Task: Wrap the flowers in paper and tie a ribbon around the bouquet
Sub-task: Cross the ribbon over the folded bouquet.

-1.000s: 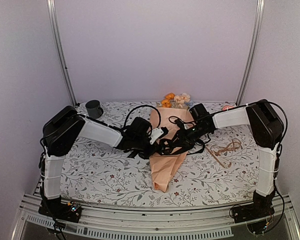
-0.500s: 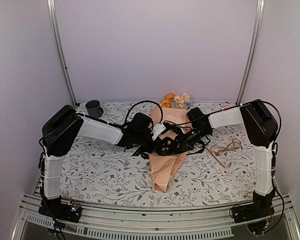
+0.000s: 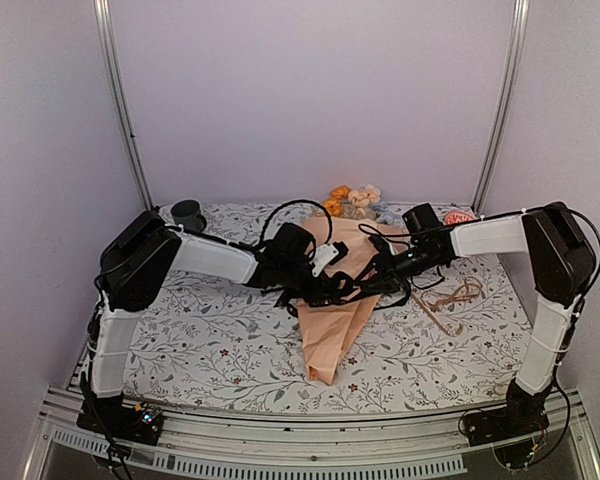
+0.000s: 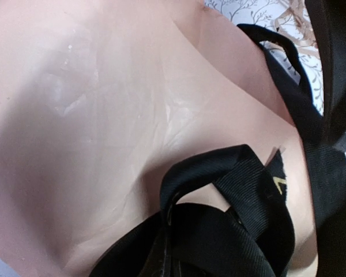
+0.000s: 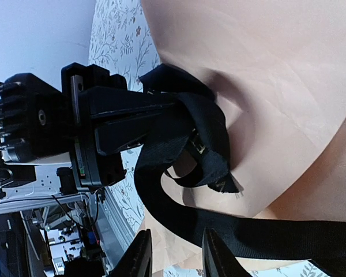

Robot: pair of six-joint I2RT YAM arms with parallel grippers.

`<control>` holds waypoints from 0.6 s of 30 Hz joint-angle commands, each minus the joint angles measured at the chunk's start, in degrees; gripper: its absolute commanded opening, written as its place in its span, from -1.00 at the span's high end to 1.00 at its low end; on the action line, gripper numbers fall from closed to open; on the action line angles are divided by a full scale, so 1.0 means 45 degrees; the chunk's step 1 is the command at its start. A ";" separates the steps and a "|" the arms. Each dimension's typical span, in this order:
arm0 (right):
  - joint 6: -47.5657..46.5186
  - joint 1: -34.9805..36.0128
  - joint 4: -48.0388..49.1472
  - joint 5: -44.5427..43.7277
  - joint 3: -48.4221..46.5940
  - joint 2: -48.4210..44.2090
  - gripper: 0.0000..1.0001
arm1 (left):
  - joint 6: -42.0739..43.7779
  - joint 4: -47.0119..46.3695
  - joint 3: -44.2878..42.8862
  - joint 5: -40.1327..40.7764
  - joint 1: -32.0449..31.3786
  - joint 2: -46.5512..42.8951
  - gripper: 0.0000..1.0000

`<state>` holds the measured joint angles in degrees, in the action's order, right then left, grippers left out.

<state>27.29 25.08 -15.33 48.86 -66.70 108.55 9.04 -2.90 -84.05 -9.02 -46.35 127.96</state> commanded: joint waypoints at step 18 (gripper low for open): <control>0.2919 0.3235 0.7633 -0.3245 0.2706 -0.1390 0.35 | -0.1244 -0.0406 0.0709 -0.2196 0.0864 0.0119 1.00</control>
<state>29.95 40.49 9.63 32.16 -55.61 97.78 4.67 -4.86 -81.67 -17.50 -43.35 127.96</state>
